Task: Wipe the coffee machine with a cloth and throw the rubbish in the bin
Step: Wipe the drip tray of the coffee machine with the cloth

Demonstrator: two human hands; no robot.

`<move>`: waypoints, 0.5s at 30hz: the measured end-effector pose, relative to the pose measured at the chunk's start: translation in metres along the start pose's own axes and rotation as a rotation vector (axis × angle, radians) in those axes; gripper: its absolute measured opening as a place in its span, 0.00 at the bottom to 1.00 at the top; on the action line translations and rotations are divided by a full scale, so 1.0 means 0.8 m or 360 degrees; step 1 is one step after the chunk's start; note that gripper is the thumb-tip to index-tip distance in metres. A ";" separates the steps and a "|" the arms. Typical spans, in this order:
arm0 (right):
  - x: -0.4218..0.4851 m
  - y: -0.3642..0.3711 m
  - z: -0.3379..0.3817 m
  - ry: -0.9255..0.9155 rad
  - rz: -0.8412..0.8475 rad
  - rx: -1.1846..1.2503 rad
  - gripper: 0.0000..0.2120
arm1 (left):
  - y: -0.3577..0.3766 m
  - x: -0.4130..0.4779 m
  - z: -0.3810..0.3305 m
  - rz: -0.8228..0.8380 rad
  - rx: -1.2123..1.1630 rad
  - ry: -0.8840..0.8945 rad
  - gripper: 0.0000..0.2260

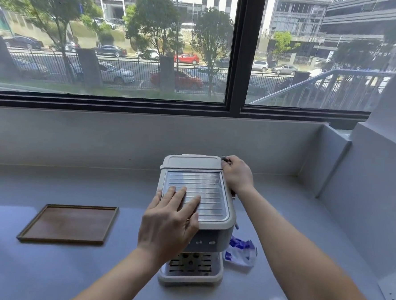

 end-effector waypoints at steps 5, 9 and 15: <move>0.007 0.007 0.004 -0.0174 -0.0045 -0.0211 0.13 | -0.001 0.000 -0.002 -0.0045 -0.0017 -0.0006 0.16; -0.030 -0.006 0.012 -0.0436 -0.0044 -0.0473 0.12 | 0.001 -0.002 -0.001 -0.0063 -0.0017 -0.0018 0.16; -0.117 -0.029 0.006 -0.0502 -0.0111 -0.0256 0.09 | 0.001 0.001 -0.001 -0.0068 0.0008 -0.0008 0.16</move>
Point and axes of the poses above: each hand's wrist, its own x-axis towards the middle knuckle, its own y-axis out of the palm, z = x × y, the point moved 4 cm from there along x, towards the middle knuckle, and after that the axes turned 3 degrees about x, right-handed, at the moved point
